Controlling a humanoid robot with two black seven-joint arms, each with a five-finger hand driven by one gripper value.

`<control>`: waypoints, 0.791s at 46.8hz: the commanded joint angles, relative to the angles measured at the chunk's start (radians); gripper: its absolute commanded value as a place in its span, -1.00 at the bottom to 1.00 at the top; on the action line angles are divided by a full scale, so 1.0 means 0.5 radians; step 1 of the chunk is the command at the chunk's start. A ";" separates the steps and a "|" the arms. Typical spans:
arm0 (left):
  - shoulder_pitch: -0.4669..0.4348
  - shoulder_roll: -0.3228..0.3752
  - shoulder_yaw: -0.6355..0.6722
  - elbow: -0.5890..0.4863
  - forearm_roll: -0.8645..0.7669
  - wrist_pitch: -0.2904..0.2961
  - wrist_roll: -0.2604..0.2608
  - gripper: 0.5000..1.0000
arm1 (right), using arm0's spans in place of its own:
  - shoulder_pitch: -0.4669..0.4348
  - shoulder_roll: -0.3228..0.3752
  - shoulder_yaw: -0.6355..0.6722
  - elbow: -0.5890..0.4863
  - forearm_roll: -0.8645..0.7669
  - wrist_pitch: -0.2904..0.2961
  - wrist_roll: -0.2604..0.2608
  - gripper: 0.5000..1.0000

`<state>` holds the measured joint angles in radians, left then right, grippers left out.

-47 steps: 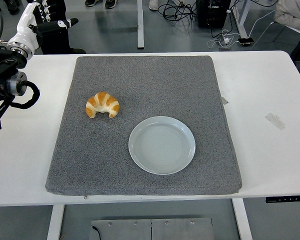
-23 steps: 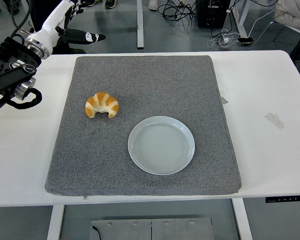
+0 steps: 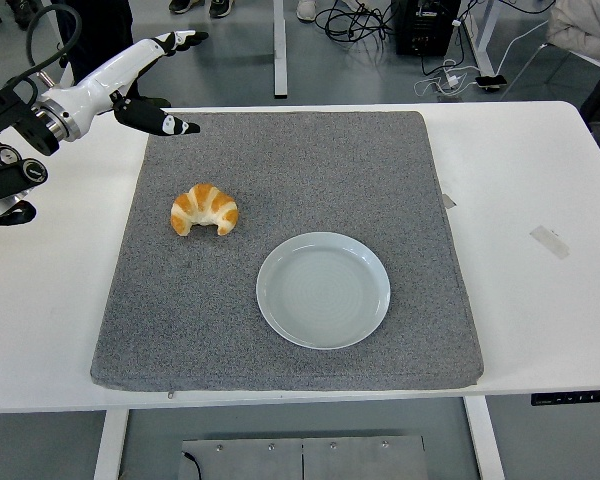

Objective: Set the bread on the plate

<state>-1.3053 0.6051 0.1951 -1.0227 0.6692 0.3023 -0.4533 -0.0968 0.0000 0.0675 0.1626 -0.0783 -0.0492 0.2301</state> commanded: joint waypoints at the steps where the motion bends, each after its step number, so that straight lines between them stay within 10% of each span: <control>1: -0.006 0.069 0.067 -0.007 -0.022 -0.025 -0.005 0.91 | 0.000 0.000 0.000 0.000 0.000 0.000 0.000 1.00; 13: 0.000 0.078 0.236 -0.078 -0.062 -0.095 0.078 0.91 | 0.000 0.000 0.000 0.000 0.000 0.000 -0.003 1.00; 37: 0.003 -0.020 0.352 -0.176 0.238 0.116 0.207 0.91 | 0.000 0.000 0.000 0.000 0.000 0.000 -0.003 1.00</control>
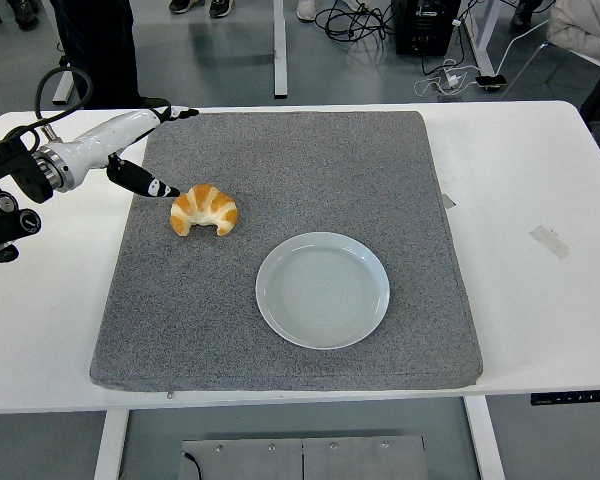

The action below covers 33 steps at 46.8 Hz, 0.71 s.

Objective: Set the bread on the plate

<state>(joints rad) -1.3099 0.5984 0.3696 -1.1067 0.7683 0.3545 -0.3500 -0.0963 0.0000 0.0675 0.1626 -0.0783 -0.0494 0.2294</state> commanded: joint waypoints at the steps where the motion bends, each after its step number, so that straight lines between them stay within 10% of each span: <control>1: 0.012 -0.009 0.012 -0.008 0.059 0.012 0.000 0.91 | 0.002 0.000 0.000 0.000 0.000 0.001 0.001 1.00; 33: 0.080 -0.267 0.239 0.142 0.139 0.251 -0.003 0.91 | -0.001 0.000 0.000 0.000 0.000 0.001 0.001 1.00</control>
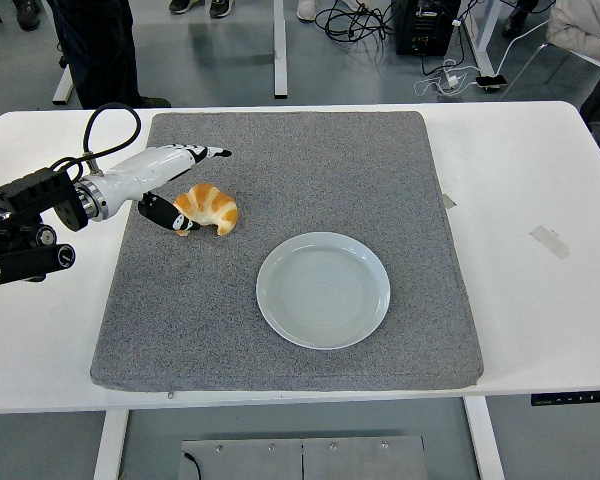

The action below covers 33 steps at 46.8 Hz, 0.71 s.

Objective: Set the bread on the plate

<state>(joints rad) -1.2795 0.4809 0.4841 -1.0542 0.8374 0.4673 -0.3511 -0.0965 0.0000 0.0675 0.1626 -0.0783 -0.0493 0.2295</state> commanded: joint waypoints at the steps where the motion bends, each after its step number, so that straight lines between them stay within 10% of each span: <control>1: 0.025 -0.047 0.020 0.056 0.000 0.035 0.000 0.91 | 0.000 0.000 0.000 0.000 0.000 0.000 -0.002 1.00; 33: 0.120 -0.213 0.093 0.298 0.000 0.136 -0.007 0.88 | 0.000 0.000 0.000 0.000 0.000 0.000 -0.002 1.00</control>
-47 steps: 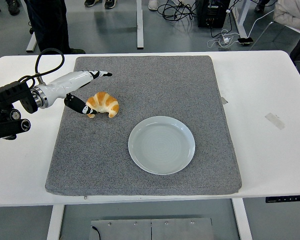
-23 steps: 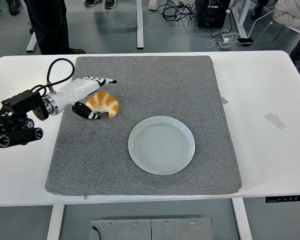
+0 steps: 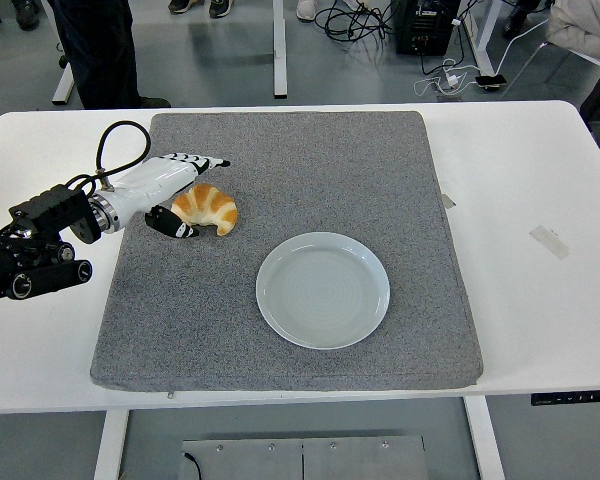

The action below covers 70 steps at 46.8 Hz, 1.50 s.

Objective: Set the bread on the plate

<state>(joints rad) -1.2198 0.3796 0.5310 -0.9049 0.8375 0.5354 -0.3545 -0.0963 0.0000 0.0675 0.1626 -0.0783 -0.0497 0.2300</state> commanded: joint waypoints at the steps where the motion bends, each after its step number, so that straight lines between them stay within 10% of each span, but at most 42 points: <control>1: 0.001 -0.017 0.000 0.000 0.000 0.000 0.000 0.86 | -0.001 0.000 0.000 0.000 0.000 0.001 0.000 1.00; 39: 0.059 -0.094 0.006 0.129 0.003 -0.046 -0.015 -0.26 | -0.001 0.000 0.000 0.000 0.000 -0.002 0.000 1.00; 53: 0.062 -0.090 0.006 0.129 0.003 -0.052 -0.015 -1.00 | -0.001 0.000 0.000 0.000 0.000 0.001 0.000 1.00; 70: -0.067 -0.060 -0.059 0.104 -0.003 -0.077 -0.027 -1.00 | -0.001 0.000 0.000 0.000 0.000 0.001 0.000 1.00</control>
<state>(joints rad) -1.2360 0.3456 0.5051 -0.8494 0.8359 0.5014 -0.3677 -0.0965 0.0000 0.0675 0.1626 -0.0778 -0.0495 0.2293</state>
